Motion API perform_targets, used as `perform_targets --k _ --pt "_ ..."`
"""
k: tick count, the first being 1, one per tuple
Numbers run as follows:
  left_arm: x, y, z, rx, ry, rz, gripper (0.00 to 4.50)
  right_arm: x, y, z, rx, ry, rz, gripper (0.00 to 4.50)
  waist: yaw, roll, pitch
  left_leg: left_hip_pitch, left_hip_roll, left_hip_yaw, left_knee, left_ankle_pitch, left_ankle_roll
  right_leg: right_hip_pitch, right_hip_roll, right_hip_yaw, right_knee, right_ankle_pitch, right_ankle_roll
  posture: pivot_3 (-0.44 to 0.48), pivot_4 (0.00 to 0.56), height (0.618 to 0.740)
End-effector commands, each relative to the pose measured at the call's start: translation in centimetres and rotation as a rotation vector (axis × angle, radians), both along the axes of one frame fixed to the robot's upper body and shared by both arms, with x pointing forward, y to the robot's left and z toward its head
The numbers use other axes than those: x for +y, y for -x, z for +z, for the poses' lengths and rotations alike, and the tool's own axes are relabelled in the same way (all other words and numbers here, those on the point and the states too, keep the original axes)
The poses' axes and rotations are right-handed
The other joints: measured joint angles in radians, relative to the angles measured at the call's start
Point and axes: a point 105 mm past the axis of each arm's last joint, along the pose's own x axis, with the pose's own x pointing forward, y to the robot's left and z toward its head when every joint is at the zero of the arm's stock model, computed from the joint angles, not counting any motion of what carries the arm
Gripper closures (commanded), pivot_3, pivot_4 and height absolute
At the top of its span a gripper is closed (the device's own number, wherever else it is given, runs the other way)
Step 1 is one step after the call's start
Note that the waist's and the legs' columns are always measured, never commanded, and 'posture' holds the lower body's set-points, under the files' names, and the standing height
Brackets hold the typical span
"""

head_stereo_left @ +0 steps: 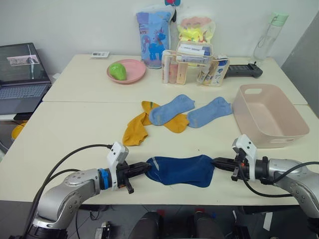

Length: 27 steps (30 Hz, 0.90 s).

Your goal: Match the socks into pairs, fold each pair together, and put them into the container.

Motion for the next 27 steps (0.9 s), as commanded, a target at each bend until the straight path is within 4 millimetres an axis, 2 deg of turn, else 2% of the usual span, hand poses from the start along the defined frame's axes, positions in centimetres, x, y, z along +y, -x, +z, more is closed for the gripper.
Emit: perform_targets --k 1,7,16,20,27 --pt "0.1 -0.1 1.2 -0.067 0.012 -0.010 3.90 0.3 0.2 0.7 -0.023 -0.010 0.025 4.50 0.000 0.000 0.000 0.000 0.000 0.000 0.000 0.000 0.000 0.000 0.000 0.000 0.000 0.000 0.000 0.000 0.150 0.740" --pt "0.4 -0.4 0.2 -0.064 -0.047 -0.010 2.22 0.4 0.1 0.6 -0.022 -0.009 0.026 4.50 0.000 0.000 0.000 0.000 0.000 0.000 0.000 0.000 0.000 0.000 0.000 0.000 0.000 0.000 0.000 0.000 0.150 0.740" --pt "0.2 -0.4 -0.4 -0.055 -0.073 -0.047 2.22 0.7 0.0 1.0 -0.036 -0.021 0.026 4.50 0.000 0.000 0.000 0.000 0.000 0.000 0.000 0.000 0.000 0.000 0.000 0.000 0.000 0.000 0.000 0.000 0.150 0.740" --pt "-0.4 -0.4 0.4 -0.095 -0.036 -0.070 2.22 0.7 0.1 0.9 -0.033 -0.023 0.027 4.50 0.000 0.000 0.000 0.000 0.000 0.000 0.000 0.000 0.000 0.000 0.000 0.000 0.000 0.000 0.000 0.000 0.150 0.740" --pt "0.3 -1.0 1.4 -0.149 -0.021 -0.048 2.22 0.7 0.2 0.9 -0.033 -0.025 0.024 4.50 0.000 0.000 0.000 0.000 0.000 0.000 0.000 0.000 0.000 0.000 0.000 0.000 0.000 0.000 0.000 0.000 0.150 0.740"
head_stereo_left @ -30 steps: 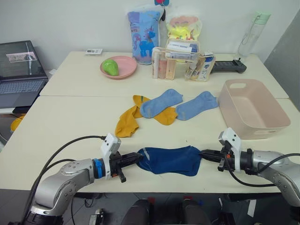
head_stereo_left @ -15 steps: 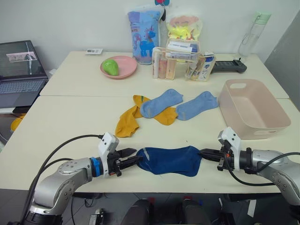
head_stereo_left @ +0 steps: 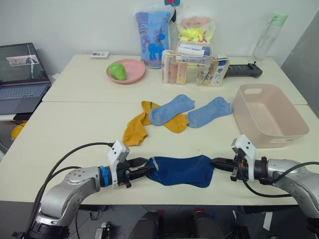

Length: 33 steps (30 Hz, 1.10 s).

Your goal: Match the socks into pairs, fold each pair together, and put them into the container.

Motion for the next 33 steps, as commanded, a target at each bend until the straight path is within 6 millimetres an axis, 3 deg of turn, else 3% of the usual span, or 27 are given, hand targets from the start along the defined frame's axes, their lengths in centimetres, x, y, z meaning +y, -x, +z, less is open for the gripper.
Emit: perform_targets --k 1,16,26,33 --pt "0.2 -0.5 1.8 -0.080 0.029 -0.004 2.22 0.4 0.1 0.9 -0.036 -0.012 0.019 4.50 0.000 0.000 0.000 0.000 0.000 0.000 0.000 0.000 0.000 0.000 0.000 0.000 0.000 0.000 0.000 0.000 0.150 0.740" --pt "0.3 0.0 -1.1 0.003 -0.102 -0.030 2.22 0.6 0.4 0.7 -0.030 -0.015 0.023 4.50 0.000 0.000 0.000 0.000 0.000 0.000 0.000 0.000 0.000 0.000 0.000 0.000 0.000 0.000 0.000 0.000 0.150 0.740" --pt "-0.9 0.7 -0.6 0.002 -0.045 -0.088 2.22 0.5 0.5 0.6 -0.029 -0.008 0.024 4.50 0.000 0.000 0.000 0.000 0.000 0.000 0.000 0.000 0.001 0.000 0.000 0.000 0.000 0.000 0.000 0.000 0.150 0.740" --pt "-0.4 0.2 0.0 -0.024 -0.043 -0.065 2.22 0.5 0.6 0.7 -0.027 -0.010 0.025 4.50 0.000 0.000 0.000 0.000 0.000 0.000 0.000 0.000 0.001 0.000 0.000 0.000 0.000 0.000 0.000 0.000 0.150 0.740"
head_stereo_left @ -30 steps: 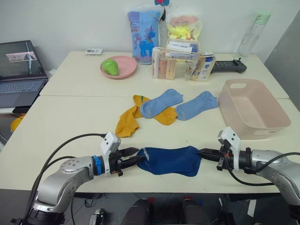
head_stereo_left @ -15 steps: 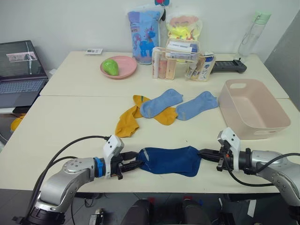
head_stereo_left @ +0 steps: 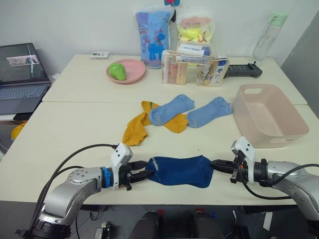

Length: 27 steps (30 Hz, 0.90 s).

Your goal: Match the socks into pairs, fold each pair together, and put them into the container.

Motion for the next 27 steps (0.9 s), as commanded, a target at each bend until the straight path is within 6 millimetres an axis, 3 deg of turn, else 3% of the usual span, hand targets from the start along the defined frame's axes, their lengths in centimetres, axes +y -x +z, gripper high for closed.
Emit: perform_targets --k 1,24,27 --pt "-0.2 -0.1 1.5 -0.050 0.036 -0.021 2.22 0.5 0.2 1.1 -0.042 -0.006 0.028 4.50 0.000 0.000 0.000 0.000 0.000 0.000 0.000 0.000 0.000 0.000 0.000 0.000 0.000 0.000 0.000 0.000 0.150 0.740" --pt "-0.2 0.0 0.3 -0.002 -0.024 -0.044 2.22 0.6 0.3 1.1 -0.043 -0.001 0.029 4.50 0.000 0.000 0.000 0.000 0.000 0.000 0.000 0.000 0.000 0.000 0.000 0.000 0.000 0.000 0.000 0.000 0.150 0.740" --pt "-0.2 -0.1 0.4 -0.009 -0.019 -0.043 2.79 0.6 0.4 1.1 -0.042 -0.001 0.030 4.50 0.000 0.000 0.000 0.000 0.000 0.000 0.000 0.000 0.000 0.000 0.000 0.000 0.000 0.000 0.000 0.000 0.150 0.740"
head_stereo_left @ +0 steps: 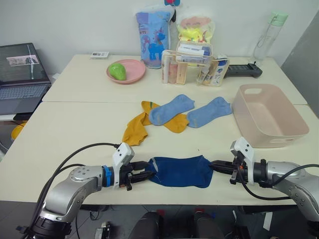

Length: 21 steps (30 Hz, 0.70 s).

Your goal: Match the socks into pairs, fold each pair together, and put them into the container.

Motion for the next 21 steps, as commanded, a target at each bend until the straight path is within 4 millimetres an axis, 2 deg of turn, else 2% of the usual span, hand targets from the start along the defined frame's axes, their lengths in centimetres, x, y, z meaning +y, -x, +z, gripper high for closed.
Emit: perform_targets --k 1,4,6,11,15,21 --pt "0.0 -0.1 0.4 -0.023 -0.003 -0.005 3.08 0.3 0.1 1.0 -0.042 -0.006 0.018 4.50 0.000 0.000 0.000 0.000 0.000 0.000 0.000 0.000 0.000 0.000 0.000 0.000 0.000 0.000 0.000 0.000 0.150 0.740" --pt "-0.1 0.0 0.5 -0.022 0.006 -0.011 4.02 0.3 0.0 0.9 -0.043 -0.007 0.018 4.50 0.000 0.000 0.000 0.000 0.000 0.000 0.000 0.000 0.000 0.000 0.000 0.000 0.000 0.000 0.000 0.000 0.150 0.740" --pt "-0.2 0.0 0.6 -0.022 0.013 -0.013 4.47 0.3 0.0 0.9 -0.043 -0.006 0.018 4.50 0.000 0.000 0.000 0.000 0.000 0.000 0.000 0.000 0.000 0.000 0.000 0.000 0.000 0.000 0.000 0.000 0.150 0.740" --pt "-0.3 -0.1 0.7 -0.028 0.020 -0.012 4.47 0.2 0.0 1.0 -0.044 -0.004 0.017 4.50 0.000 0.000 0.000 0.000 0.000 0.000 0.000 0.000 0.000 0.000 0.000 0.000 0.000 0.000 0.000 0.000 0.150 0.740" --pt "-0.4 -0.2 1.6 -0.036 0.056 -0.008 4.47 0.1 0.1 1.1 -0.044 -0.006 0.018 4.50 0.000 0.000 0.000 0.000 0.000 0.000 0.000 0.000 0.000 0.000 0.000 0.000 0.000 0.000 0.000 0.000 0.150 0.740" --pt "1.0 -1.3 1.9 -0.058 0.051 0.063 4.47 0.1 -0.3 1.1 -0.054 -0.009 -0.005 4.50 0.000 0.000 0.000 0.000 0.000 0.000 0.000 0.000 0.000 0.000 0.000 0.000 0.000 0.000 0.000 0.000 0.150 0.740"
